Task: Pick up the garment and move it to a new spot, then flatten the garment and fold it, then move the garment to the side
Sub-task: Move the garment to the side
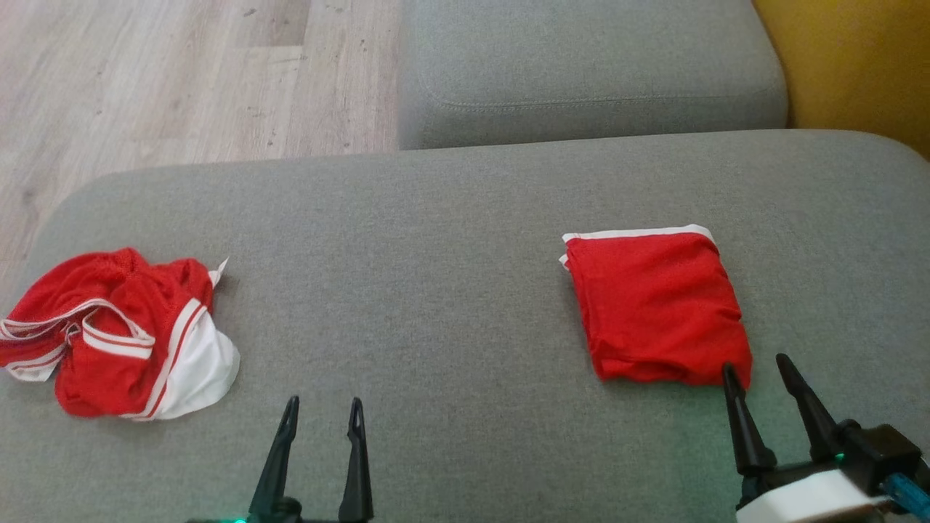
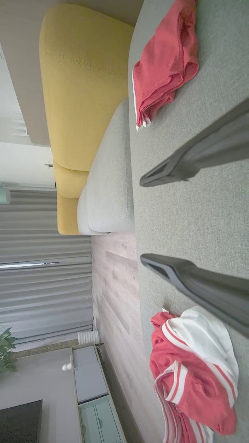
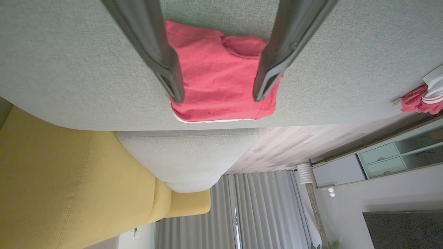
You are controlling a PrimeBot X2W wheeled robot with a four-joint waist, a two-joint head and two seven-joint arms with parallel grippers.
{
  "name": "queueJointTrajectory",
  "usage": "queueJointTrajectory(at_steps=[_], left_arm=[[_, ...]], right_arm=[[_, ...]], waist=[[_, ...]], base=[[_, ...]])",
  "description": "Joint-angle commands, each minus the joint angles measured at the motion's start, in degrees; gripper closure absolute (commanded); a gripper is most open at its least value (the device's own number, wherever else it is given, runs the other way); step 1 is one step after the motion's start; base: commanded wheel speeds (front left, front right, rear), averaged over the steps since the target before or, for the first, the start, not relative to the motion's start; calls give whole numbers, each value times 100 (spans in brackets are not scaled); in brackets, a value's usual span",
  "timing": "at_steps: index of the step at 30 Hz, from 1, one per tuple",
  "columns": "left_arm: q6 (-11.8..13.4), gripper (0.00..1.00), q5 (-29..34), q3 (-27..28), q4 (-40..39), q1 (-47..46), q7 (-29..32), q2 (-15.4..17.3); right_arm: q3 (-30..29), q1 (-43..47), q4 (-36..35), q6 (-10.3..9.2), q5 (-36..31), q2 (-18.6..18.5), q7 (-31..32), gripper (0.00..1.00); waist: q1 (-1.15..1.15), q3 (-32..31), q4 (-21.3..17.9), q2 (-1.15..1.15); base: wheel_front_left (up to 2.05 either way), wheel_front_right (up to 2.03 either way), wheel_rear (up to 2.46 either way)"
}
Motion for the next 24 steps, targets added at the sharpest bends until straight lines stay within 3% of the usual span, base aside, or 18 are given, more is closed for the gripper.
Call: queueJointTrajectory(at_steps=[1, 12, 24], left_arm=[[-17, 0, -13, 164, -164, -154, -29, -25], [-18, 0, -26, 38, -211, -276, -29, -25], [-11, 0, 31, -166, -218, -695, -29, -25]], right_arm=[[123, -67, -132, 37, -27, -111, -63, 0], [265, -546, 470, 37, 323, -462, -60, 0], [219, -2196, 1818, 37, 858, -872, 989, 0]], waist=[[0, 6, 1, 0], [0, 374, -3, 0], [0, 959, -49, 0]], base=[[0, 0, 0], [0, 0, 0], [0, 0, 0]])
